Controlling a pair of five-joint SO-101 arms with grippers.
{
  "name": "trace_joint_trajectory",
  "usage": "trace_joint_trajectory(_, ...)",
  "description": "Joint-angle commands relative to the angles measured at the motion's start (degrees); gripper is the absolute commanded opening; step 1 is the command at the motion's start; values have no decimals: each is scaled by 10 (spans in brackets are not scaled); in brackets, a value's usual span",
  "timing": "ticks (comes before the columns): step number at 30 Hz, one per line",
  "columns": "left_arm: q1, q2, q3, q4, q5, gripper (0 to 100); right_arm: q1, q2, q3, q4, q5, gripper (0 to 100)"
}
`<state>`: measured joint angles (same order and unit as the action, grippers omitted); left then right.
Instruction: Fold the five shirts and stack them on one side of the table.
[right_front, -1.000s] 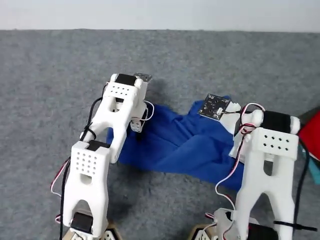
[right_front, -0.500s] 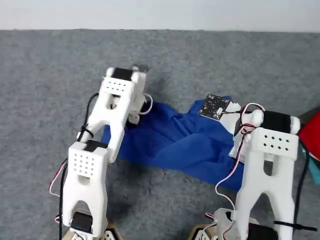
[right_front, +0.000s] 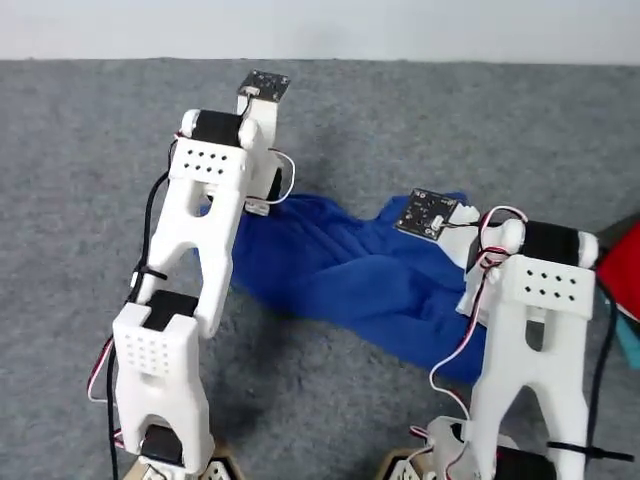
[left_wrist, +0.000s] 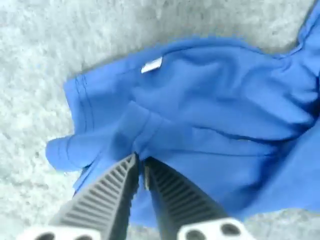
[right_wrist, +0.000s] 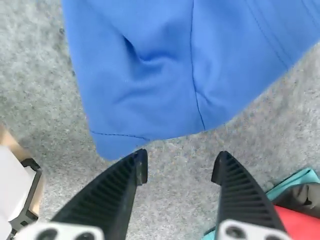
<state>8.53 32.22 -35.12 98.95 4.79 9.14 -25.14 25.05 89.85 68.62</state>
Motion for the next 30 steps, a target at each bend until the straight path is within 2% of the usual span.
trace_joint_trajectory(1,-4,-11,54,18,-15,13,-3,-17,-4,0,-6,216)
trace_joint_trajectory(4,-4,-9,109,18,-43,42,-3,-17,-4,0,-6,216)
trace_joint_trajectory(12,-19,-10,178,18,-45,133,-3,-17,-5,0,-5,216)
trace_joint_trajectory(16,-62,-66,157,18,-45,149,-2,-17,-6,2,-5,216)
trace_joint_trajectory(21,-135,-142,33,-10,-45,152,-3,-17,-6,4,-6,216)
trace_joint_trajectory(27,-135,-90,18,-61,-40,148,-4,-17,-4,1,-6,216)
trace_joint_trajectory(30,-124,-20,6,-87,4,148,-4,-17,-4,4,-6,216)
